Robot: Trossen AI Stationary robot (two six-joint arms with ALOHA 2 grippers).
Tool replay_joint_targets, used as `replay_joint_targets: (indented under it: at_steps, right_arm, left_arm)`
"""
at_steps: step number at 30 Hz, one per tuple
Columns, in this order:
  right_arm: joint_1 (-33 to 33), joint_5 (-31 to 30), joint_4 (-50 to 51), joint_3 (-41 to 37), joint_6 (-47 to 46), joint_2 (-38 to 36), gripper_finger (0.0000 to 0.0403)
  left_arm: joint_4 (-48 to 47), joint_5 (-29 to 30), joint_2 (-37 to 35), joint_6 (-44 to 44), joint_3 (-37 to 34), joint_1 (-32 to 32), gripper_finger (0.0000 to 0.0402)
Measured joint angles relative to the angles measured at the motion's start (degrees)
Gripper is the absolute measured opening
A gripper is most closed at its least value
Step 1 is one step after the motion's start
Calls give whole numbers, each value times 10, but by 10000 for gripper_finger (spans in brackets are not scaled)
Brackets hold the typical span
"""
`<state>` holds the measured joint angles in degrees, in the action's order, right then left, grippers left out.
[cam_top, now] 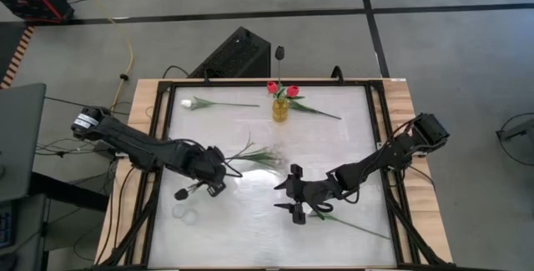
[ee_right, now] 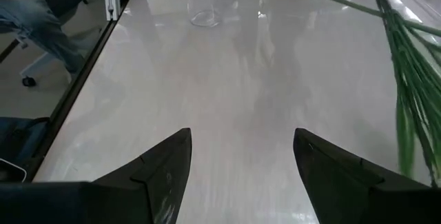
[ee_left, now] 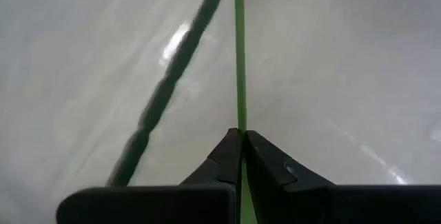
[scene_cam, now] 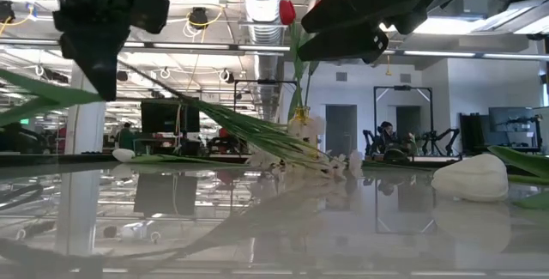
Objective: Sort flowers into vase by color
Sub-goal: Put the black tulip into the yellow vase
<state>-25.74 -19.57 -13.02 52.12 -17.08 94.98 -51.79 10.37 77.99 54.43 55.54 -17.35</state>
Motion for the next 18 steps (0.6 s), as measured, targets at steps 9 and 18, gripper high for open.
replay_joint_targets:
  at_steps: [9, 18]
  right_arm:
    - [4, 0, 0, 0, 6, 0, 282]
    - [4, 0, 1, 0, 11, 0, 282]
  left_arm:
    - [-212, -6, 0, -38, 95, 48, 0]
    - [-323, 34, -1, -78, 175, 86, 0]
